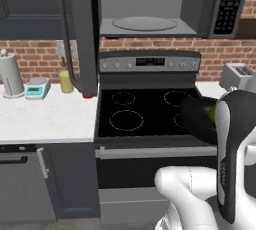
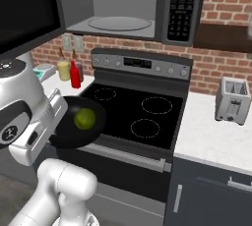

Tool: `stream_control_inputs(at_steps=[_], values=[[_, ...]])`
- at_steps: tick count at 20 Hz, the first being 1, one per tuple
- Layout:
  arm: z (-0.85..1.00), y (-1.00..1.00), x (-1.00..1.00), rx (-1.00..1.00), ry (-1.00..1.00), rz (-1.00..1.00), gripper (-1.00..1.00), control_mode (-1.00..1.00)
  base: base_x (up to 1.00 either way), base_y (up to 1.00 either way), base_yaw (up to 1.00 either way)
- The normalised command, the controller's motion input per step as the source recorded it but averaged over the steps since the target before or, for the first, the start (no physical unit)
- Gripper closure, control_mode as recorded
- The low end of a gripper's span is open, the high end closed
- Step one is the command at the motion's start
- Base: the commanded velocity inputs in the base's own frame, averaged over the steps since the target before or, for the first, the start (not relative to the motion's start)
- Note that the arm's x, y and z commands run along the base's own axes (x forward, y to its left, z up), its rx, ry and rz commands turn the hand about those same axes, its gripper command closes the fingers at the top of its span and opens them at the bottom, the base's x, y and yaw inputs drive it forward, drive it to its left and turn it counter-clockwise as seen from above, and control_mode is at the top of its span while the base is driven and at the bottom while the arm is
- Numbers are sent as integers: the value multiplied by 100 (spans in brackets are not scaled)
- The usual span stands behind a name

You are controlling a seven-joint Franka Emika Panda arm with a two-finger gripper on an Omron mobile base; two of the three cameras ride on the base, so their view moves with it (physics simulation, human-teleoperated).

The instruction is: Pick the lime from the sink and place it in the bowl. Then pick the bowl and place it in the microwave. Then close the microwave door and press the start button.

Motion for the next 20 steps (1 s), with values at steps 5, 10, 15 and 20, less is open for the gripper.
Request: stream_control_inputs(at_steps=[5, 10, 15, 20], values=[[0, 0, 0, 0, 0, 0, 100, 100, 50, 14, 4], [0, 0, 0, 0, 0, 0, 100, 100, 54, 11, 8], [0, 0, 0, 0, 0, 0, 100, 100, 49, 0, 8], [0, 0, 1, 0, 0, 1, 100, -100, 21, 0, 5]])
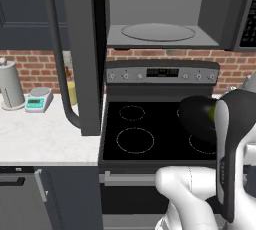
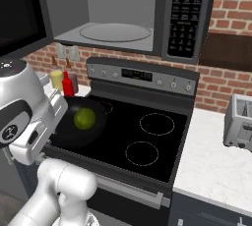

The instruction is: Pick the lime from the sink and place it in the bowl. Then pick the bowl and place it in the microwave. Then close the microwave door and press the start button.

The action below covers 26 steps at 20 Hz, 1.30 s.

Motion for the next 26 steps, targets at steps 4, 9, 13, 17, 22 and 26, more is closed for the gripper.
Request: stream_control_inputs(at_steps=[4, 9, 13, 17, 22, 26], values=[[27, 2, -6, -4, -11, 6, 100, -100, 0, 0, 0], [49, 4, -18, -7, -16, 4, 100, -100, 0, 0, 0], [55, 0, -36, -4, -15, 4, 100, -100, 0, 0, 0], [59, 0, -37, -5, -12, 3, 100, -100, 0, 0, 0], [57, 0, -22, -3, -9, 3, 100, -100, 0, 0, 0], [35, -2, 11, 0, 0, 6, 100, -100, 0, 0, 0]])
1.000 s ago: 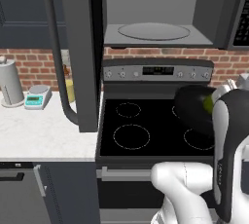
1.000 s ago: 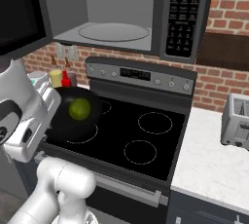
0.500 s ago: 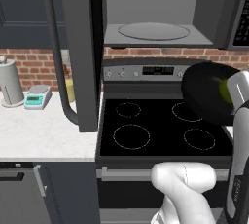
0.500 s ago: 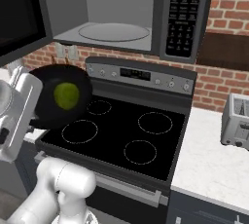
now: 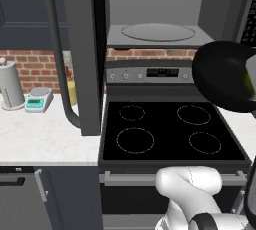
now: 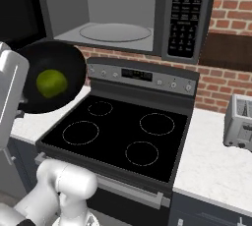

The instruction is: Pick the lime from the sink and place it in the bowl. Then pick the bowl and place it in the microwave. Then close the microwave door and press the start button.

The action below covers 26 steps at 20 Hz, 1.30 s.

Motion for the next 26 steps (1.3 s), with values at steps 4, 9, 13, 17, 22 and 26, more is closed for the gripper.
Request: stream_control_inputs(at_steps=[4, 9, 13, 17, 22, 26], values=[[1, -2, 46, 0, 0, 5, 100, -100, 0, 0, 0], [0, 0, 51, 0, -10, 3, 100, -100, 0, 0, 0], [0, 0, 30, 0, -27, 1, 100, -100, 0, 0, 0], [0, 0, 32, 0, -18, 0, 100, -100, 0, 0, 0], [19, 0, 29, 0, 0, 0, 100, -100, 0, 0, 0], [25, 0, 30, 0, 0, 0, 100, -100, 0, 0, 0]])
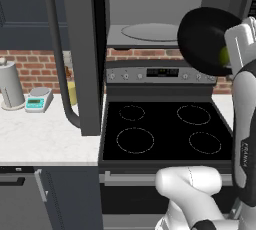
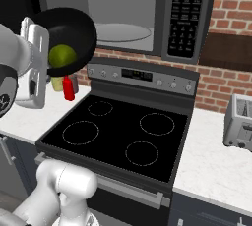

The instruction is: Pick the lime from the sink and place it in the bowl. Then pick the bowl and place it in the microwave. Then close the microwave door and press the start button.

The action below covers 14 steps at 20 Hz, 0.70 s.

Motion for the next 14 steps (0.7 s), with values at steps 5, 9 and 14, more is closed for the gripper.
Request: stream_control_inputs(at_steps=[5, 9, 14], values=[[19, 0, 34, 0, 0, 0, 100, -100, 0, 0, 0], [1, 0, 42, 0, -1, 0, 100, -100, 0, 0, 0], [0, 0, 56, 0, -4, 2, 100, -100, 0, 0, 0]])
